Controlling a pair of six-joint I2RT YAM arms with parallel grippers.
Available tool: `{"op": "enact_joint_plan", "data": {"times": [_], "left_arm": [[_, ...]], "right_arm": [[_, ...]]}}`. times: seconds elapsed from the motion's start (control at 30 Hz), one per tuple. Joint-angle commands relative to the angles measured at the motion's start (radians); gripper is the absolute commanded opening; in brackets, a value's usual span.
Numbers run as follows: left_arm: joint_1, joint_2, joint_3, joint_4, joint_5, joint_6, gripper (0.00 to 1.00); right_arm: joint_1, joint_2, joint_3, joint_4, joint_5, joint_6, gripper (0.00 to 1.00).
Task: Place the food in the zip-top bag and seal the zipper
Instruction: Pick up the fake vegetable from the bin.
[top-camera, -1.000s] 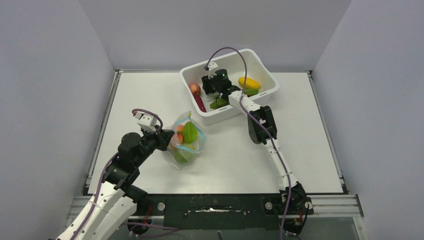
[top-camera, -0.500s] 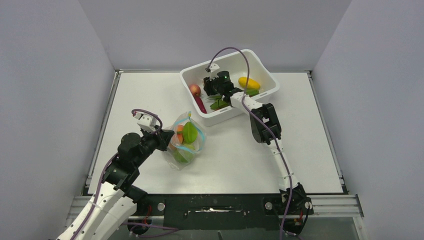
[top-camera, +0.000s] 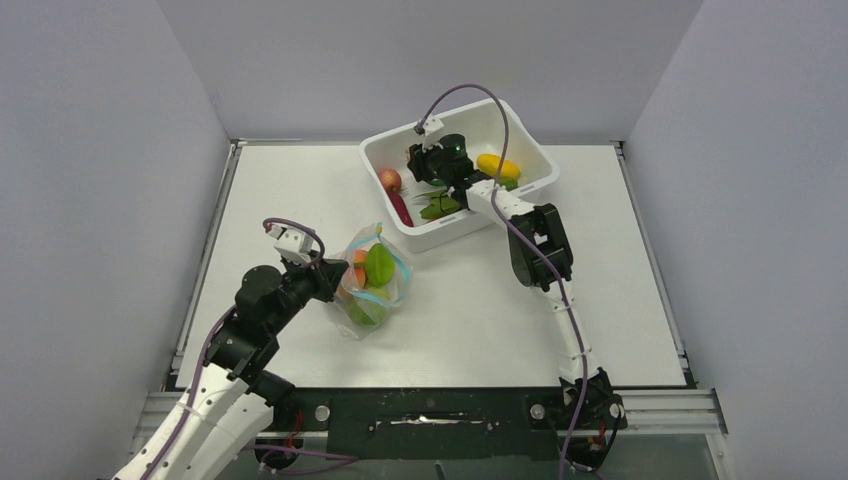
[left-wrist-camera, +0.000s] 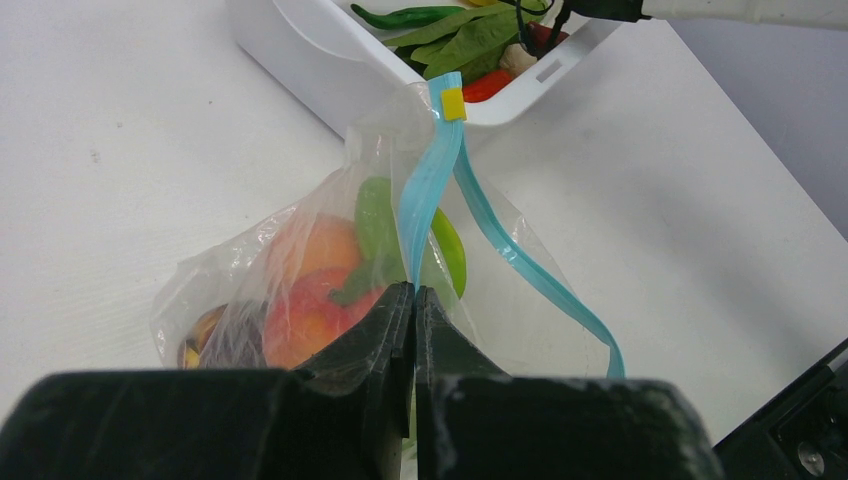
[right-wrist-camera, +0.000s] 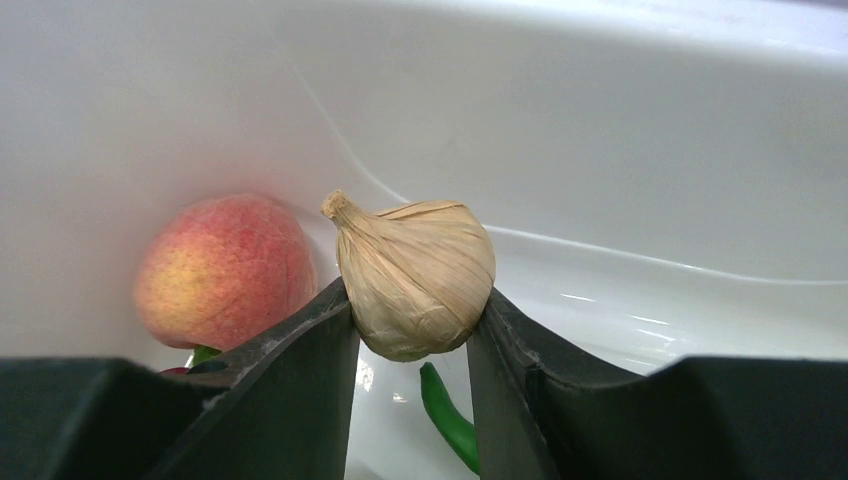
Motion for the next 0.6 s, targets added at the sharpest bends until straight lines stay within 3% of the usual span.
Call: {"op": "enact_joint_plan", "data": {"times": [0.0,0.57], "left_arm": [[-0.006,-0.015,0.015,0.036,-0.011,0.002,0.00],[-0.006,-0.009,0.013,0.049,0.001,-0.003,0.00]], "right_arm": [[-0.005,-0.155,-0.063,0.103,-0.015,-0.014,0.30],[0.019,-0.631,-0.595,0.122,0.011,0.079,0.28]]}}
